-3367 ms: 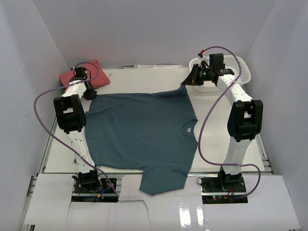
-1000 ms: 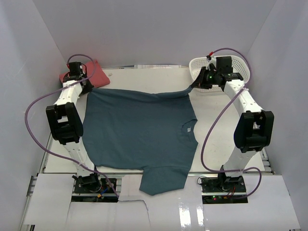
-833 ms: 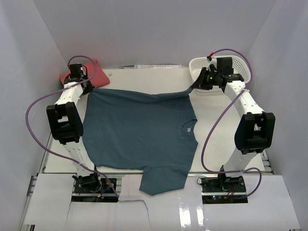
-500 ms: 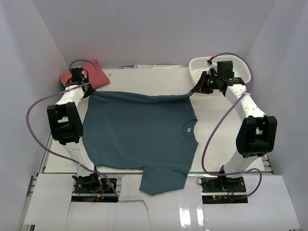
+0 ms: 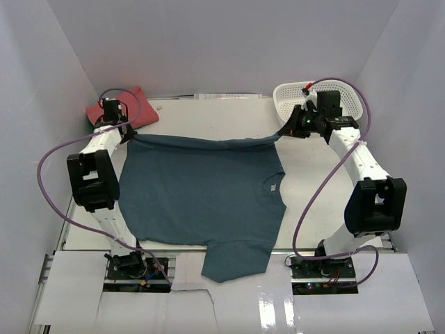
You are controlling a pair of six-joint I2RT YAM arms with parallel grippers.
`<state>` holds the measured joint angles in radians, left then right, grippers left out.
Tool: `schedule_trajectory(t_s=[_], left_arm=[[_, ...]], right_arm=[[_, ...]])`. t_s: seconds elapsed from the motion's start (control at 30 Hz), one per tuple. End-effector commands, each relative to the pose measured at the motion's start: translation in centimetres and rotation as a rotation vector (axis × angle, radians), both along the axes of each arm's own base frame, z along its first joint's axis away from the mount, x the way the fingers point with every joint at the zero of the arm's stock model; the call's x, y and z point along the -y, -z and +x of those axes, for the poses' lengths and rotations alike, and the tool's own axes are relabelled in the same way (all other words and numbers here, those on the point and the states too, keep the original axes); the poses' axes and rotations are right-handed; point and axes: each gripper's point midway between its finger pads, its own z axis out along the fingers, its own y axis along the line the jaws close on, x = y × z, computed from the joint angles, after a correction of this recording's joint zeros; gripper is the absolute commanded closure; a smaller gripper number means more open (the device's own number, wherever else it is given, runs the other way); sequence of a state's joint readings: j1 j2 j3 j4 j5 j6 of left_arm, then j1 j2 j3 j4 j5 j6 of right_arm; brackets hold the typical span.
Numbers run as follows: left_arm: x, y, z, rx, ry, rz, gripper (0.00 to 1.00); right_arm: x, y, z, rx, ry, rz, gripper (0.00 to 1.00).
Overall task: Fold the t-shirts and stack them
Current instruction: Fold the flattened tshirt in 1/3 of the way
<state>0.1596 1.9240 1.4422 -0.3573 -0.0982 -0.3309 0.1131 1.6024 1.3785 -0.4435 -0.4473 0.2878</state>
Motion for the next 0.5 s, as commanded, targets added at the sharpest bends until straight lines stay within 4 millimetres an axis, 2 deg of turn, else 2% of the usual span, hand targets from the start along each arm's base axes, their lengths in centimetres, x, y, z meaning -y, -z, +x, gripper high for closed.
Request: schedule_trajectory(t_s=[0.0, 0.2, 0.47], left_arm=[[-0.6, -5.1, 0.0, 0.118, -0.026, 0.031, 1.0], [-0.5, -5.6, -0.3, 0.132, -0.031, 0.029, 1.0], [-0.4, -7.5, -0.5, 0.178, -0.028, 0.027, 1.0]], right_arm=[[0.1, -2.2, -0.5, 0.068, -0.003, 0.009, 0.92], [0.1, -2.4, -1.4, 0.074, -0.004, 0.007, 0.92], [-0.1, -2.6, -2.5, 0.079, -0.011, 0.008, 0.92]])
